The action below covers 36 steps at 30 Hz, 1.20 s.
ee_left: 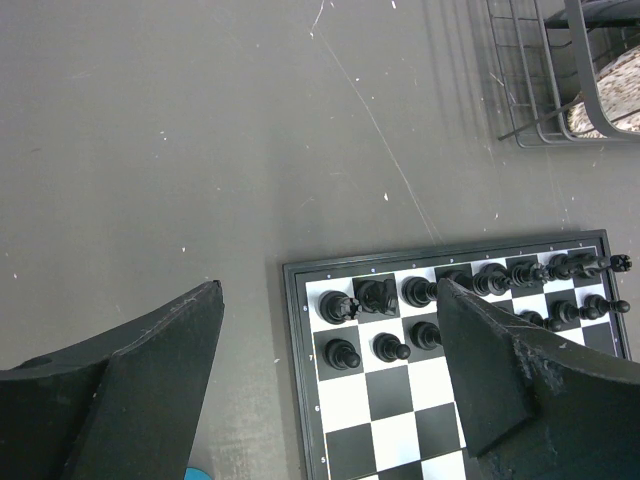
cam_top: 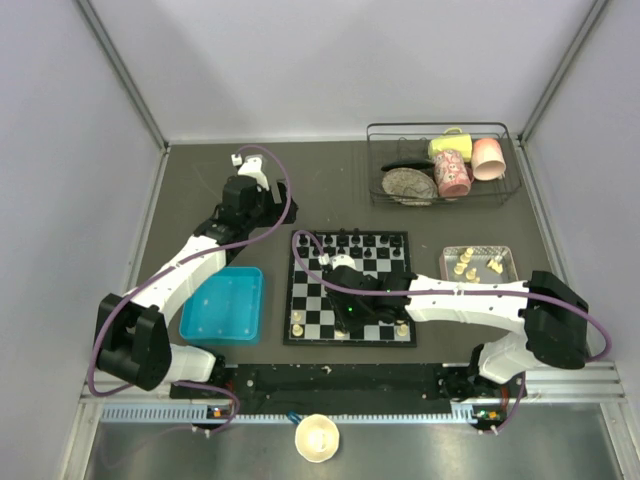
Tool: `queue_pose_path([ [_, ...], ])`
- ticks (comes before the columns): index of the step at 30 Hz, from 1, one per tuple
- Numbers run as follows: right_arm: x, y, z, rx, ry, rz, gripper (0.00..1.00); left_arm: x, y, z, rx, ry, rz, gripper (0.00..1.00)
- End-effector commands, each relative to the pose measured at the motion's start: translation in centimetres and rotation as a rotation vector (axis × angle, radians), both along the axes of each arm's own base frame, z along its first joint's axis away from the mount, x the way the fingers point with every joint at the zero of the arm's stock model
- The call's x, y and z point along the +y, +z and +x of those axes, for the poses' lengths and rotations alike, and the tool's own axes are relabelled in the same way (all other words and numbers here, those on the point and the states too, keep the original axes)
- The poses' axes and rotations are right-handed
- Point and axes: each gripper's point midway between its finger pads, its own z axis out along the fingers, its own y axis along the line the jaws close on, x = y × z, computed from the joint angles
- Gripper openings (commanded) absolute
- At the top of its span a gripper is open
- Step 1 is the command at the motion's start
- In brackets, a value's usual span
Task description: Set up the chess pieces on the board
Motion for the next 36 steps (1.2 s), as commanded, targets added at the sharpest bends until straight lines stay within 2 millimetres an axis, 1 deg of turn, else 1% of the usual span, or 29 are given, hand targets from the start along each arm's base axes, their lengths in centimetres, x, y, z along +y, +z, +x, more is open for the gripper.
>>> queue_pose_path([
  [1,0.2,-0.1,-0.2,-0.010,0.013,-0.008,0.08,-0.2,0.9,0.6,-0.036,0.001,-0.024,0.91],
  [11,-0.2,-0.1,-0.2,-0.011,0.010,-0.016,0.05,-0.3,0.8,0.6,-0.034,-0.002,-0.025,0.91],
  [36,-0.9,0.2,-0.2,-0.019,-0.002,-0.034,0.01,-0.3,0.7,0.6,-0.031,-0.003,-0.030,0.91],
])
